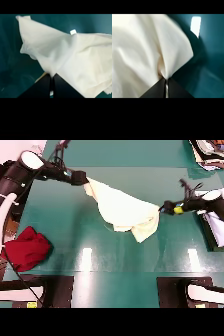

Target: Fold the shirts.

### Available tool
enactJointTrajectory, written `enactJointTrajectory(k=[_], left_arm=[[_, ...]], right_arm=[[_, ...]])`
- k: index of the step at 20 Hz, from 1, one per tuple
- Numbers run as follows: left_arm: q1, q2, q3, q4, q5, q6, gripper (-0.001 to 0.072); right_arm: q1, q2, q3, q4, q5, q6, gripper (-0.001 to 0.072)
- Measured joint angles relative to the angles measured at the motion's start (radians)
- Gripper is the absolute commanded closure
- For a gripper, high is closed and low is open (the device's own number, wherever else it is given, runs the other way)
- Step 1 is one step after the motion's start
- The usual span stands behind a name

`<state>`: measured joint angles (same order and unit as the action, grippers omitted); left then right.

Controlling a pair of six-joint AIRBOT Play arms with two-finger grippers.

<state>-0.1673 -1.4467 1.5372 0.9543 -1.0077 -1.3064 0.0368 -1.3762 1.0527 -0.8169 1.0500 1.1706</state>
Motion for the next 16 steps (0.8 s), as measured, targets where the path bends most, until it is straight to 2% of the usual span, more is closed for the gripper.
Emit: enactJointTrajectory(k=[9,16], left_arm=[[0.0,0.371,0.269,0.058,-0.006,-0.002,0.0683],[0.0,0.568,0.415,0.061,-0.019,-0.026,0.0683]], right_arm=[[-0.077,0.346,0.407,-0.006,0.099,-0.002,0.0697],[-0.084,0.516,0.688,-0.164,0.194,0.066,0.0698]])
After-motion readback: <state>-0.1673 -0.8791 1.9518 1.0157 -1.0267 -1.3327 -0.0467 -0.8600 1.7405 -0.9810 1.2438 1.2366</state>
